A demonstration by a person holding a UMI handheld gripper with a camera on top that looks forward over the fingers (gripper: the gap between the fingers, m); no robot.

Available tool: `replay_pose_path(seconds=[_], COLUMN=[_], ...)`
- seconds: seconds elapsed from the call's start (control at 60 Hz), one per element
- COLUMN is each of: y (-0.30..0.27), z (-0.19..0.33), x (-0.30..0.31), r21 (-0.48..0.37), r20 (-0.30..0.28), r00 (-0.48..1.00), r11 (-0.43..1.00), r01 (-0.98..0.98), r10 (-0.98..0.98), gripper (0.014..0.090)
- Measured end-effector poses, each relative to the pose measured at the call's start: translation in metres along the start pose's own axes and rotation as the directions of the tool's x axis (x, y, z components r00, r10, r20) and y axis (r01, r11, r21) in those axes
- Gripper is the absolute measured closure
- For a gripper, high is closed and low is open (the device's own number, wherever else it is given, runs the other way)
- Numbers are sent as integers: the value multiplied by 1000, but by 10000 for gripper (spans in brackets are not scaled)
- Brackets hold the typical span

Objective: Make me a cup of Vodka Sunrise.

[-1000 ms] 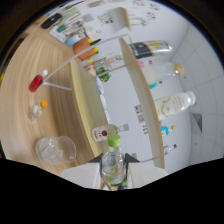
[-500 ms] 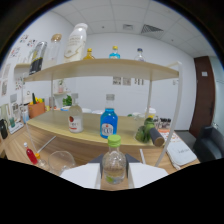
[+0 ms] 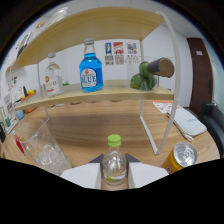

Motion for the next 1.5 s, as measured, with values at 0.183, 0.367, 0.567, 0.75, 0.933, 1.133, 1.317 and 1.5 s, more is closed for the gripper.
replay_pose_path(seconds=[0.183, 0.367, 0.567, 0.75, 0.933, 1.133, 1.317, 1.5], y=[14, 21, 22, -7, -37, -45, -42, -41], z=[0, -7, -22, -61, -119, -163, -181, -188], x=[-1, 1, 2, -5, -32, -73, -100, -120], r21=[-65, -88, -126, -124, -120, -126, -134, -133], r20=[-12, -31, -59, -93, -124, -128, -125, -107], r00=[1000, 999, 998, 995, 991, 991, 991, 994], r11=[998, 996, 992, 992, 992, 992, 991, 991], r01=[20, 21, 8, 30, 31, 14, 21, 20], r10=[-20, -24, -15, -42, -46, -30, -38, -34], gripper=[684, 677, 501, 189, 194, 181, 185, 186])
